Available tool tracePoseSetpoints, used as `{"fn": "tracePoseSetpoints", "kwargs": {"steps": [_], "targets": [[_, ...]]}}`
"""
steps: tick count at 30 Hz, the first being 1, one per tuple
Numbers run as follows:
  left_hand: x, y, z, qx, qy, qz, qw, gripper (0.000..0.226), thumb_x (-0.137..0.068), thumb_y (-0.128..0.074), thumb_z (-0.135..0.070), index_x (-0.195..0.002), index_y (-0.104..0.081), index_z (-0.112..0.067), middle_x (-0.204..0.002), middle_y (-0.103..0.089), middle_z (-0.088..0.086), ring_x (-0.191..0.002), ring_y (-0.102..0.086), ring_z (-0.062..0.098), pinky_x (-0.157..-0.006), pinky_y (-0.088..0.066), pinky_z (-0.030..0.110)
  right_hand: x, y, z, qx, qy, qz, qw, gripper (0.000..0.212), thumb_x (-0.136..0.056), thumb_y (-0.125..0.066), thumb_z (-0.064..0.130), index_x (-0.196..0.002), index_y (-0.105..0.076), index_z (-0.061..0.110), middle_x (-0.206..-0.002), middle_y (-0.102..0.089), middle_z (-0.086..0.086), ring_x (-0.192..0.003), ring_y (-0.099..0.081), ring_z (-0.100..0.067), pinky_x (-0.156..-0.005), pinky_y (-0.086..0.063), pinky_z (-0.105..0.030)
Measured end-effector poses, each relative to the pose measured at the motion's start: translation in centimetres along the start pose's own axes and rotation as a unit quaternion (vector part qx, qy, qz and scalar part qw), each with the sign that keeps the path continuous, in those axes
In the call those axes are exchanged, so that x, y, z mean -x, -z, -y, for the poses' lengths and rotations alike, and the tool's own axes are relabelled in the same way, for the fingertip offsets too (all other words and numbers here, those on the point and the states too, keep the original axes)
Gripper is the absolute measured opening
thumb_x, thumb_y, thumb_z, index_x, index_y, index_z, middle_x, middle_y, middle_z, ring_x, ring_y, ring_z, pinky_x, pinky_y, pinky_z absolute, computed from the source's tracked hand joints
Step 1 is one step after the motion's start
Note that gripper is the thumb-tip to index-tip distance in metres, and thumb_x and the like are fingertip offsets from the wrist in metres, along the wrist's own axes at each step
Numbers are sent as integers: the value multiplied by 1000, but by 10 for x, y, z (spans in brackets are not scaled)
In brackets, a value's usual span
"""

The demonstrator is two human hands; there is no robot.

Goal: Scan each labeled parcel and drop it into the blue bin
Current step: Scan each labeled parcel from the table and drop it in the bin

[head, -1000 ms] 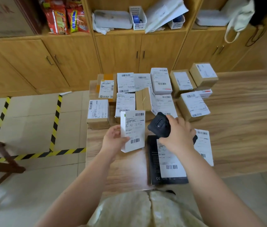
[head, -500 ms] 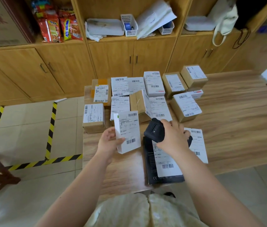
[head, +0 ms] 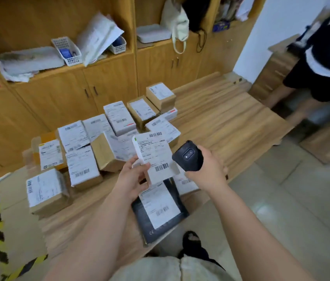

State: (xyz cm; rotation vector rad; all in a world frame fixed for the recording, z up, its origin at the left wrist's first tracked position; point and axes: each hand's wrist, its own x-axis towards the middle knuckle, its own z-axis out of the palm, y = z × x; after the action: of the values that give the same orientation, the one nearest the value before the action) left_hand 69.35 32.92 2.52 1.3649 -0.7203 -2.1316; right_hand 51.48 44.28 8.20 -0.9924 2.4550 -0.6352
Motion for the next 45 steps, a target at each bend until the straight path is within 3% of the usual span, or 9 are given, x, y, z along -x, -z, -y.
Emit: {"fn": "tracePoseSetpoints", "kwargs": {"steps": [3, 7, 11, 15, 22, 31, 36, 40, 45], "targets": [[-11, -54, 9, -29, 39, 29, 998, 51, -91, -65, 0, -135, -50, -22, -117, -71, 9, -101, -68, 26, -59, -58, 42, 2, 29, -33, -15, -47, -41, 998, 71, -67, -72, 25, -132, -47, 41, -120, -50, 2, -120, -43, -28, -99, -34, -45], [-15, -134, 27, -77, 75, 73, 991, 43, -91, -65, -2, -127, -55, -25, -121, -69, 10, -99, -65, 26, -67, -55, 45, 6, 73, -88, -28, -92, -103, 990, 76, -69, -74, 25, -138, -43, 37, -121, -48, 0, -121, -43, -29, -99, -35, -45], [-5, -219, 55, -90, 107, 129, 982, 44, -93, -62, -3, -131, -53, -25, -114, -70, 7, -90, -66, 22, -60, -58, 40, 11, 123, -152, -50, -128, -155, 978, 79, -71, -77, 30, -141, -41, 37, -128, -47, 2, -125, -41, -27, -102, -34, -44], [14, -311, 101, -123, 131, 174, 968, 43, -93, -62, -5, -127, -53, -30, -104, -69, 6, -88, -63, 24, -74, -46, 41, 23, 180, -227, -62, -166, -198, 964, 87, -70, -81, 32, -145, -37, 37, -135, -46, 2, -128, -40, -26, -104, -35, -44], [53, -468, 216, -207, 160, 253, 931, 51, -92, -62, -5, -137, -52, -28, -94, -69, 4, -92, -63, 23, -66, -48, 42, 54, 279, -371, -73, -236, -253, 936, 86, -70, -80, 32, -145, -37, 39, -134, -46, 2, -126, -41, -25, -100, -34, -40], [84, -617, 337, -255, 190, 297, 900, 54, -93, -64, -8, -141, -46, -27, -126, -67, 11, -93, -64, 23, -57, -59, 38, 91, 362, -513, -89, -323, -295, 895, 87, -71, -76, 31, -146, -34, 41, -126, -44, 5, -124, -38, -23, -104, -33, -41], [81, -699, 384, -281, 194, 293, 893, 50, -93, -64, -10, -136, -51, -30, -126, -67, 6, -90, -63, 17, -63, -49, 33, 88, 404, -577, -102, -362, -324, 868, 85, -73, -76, 31, -146, -34, 40, -131, -45, 4, -126, -38, -24, -105, -30, -42], [72, -780, 422, -298, 211, 299, 882, 51, -92, -64, -8, -136, -51, -31, -126, -67, 4, -101, -62, 18, -69, -48, 33, 75, 437, -632, -107, -402, -349, 840, 87, -72, -78, 30, -147, -34, 38, -136, -43, 4, -129, -36, -24, -107, -28, -43], [61, -900, 478, -350, 239, 357, 833, 46, -92, -65, -10, -131, -55, -32, -128, -67, 3, -105, -62, 18, -71, -47, 34, 48, 484, -710, -114, -454, -395, 790, 83, -70, -77, 30, -143, -38, 38, -134, -46, 4, -125, -39, -24, -105, -34, -47]]}}
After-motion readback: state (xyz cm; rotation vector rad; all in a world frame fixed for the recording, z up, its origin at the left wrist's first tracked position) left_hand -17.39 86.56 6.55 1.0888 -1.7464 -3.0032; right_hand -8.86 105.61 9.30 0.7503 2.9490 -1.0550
